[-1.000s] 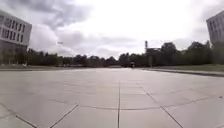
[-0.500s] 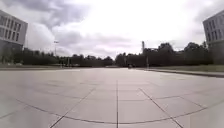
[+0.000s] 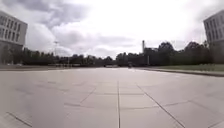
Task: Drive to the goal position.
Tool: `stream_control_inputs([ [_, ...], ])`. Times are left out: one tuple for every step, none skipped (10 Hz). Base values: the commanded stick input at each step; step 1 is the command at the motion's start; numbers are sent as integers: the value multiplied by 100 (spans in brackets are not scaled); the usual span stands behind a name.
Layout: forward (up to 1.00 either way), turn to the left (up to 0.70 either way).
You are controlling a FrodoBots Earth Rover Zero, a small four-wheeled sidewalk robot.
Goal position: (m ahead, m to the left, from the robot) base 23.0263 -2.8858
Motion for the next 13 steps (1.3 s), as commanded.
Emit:
stream_control_inputs([
  [70,0],
  [70,0],
  [70,0],
  [70,0],
  [70,0],
  [70,0],
  [70,0],
  [70,0],
  [70,0],
  [70,-13],
  [70,-4],
  [70,0],
  [70,0],
])
